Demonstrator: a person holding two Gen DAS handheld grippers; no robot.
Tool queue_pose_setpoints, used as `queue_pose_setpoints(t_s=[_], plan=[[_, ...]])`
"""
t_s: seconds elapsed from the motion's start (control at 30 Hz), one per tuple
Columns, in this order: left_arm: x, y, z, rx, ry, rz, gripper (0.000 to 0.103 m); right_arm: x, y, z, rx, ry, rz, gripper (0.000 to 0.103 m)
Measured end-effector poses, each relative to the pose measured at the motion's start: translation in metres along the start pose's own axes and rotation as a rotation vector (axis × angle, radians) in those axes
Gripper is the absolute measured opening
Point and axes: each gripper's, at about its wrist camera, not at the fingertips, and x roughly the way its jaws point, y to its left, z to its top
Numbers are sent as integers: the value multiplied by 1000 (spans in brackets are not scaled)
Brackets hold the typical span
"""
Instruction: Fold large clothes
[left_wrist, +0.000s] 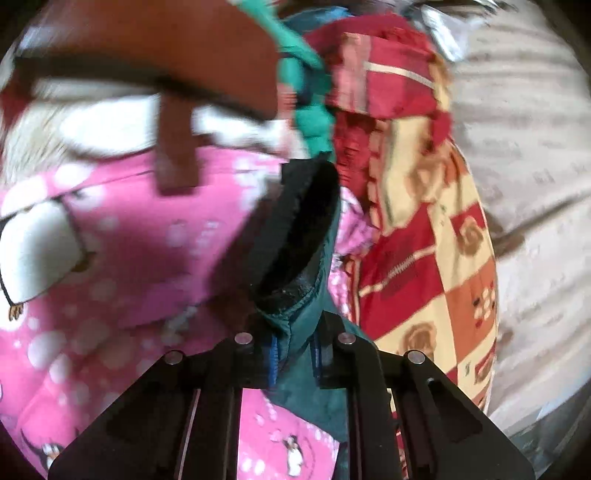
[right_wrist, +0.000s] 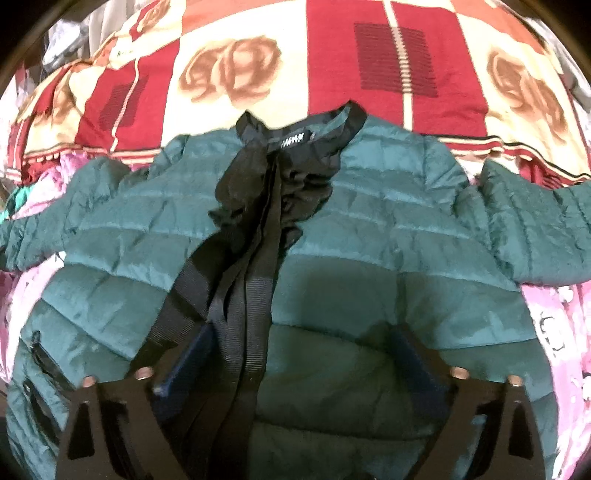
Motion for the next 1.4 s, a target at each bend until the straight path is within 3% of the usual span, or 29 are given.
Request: queue_pose_setpoints(t_s=[0.27,0.43,0.53,0.9,1.17,1.4], plan=[[9,-104,-39,296,66,-51,12,-68,-24,3,36,-86,8,90],[39,-152,-80,335,132,-105,12,-93,-49,-19,-3,-47,-116,90],[59,-173,-109,344,184,-127,12,-100,-67,-34,22,-20,-130,90],[135,-245,-250,441,397,-170,12,-103,-132,-67,115,32,-181,90],[176,-290,-363,521,554,-233,12,-93,-140,-78,69,87,-198,90],[206,-307,-455,573,682,-235,12,-90,-147,-89,41,104,-195,89]])
